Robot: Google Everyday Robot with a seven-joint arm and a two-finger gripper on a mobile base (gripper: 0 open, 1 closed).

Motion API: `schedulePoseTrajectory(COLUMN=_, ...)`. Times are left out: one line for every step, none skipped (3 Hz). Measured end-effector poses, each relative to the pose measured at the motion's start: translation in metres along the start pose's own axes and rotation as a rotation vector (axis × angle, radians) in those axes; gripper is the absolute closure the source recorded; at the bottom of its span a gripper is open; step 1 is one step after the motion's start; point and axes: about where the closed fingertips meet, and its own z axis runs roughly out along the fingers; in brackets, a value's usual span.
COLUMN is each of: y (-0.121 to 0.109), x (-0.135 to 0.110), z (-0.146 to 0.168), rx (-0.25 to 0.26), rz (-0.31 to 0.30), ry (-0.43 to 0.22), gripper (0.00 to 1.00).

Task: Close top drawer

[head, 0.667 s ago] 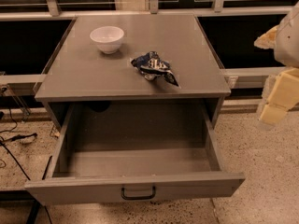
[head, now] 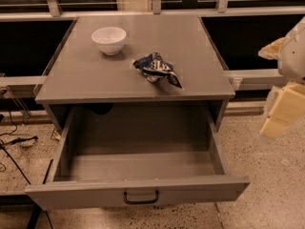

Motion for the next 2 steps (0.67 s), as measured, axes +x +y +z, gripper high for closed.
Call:
schedulePoseTrajectory(y=0.018, x=0.009, z=0.024, rx=-0.004, rz=0.06, ry=-0.068, gripper=0.0)
schedulePoseTrajectory(y=0.035, x=0.018, z=0.049, rx=-0.025, rz=0.12, ry=-0.143, gripper=0.0)
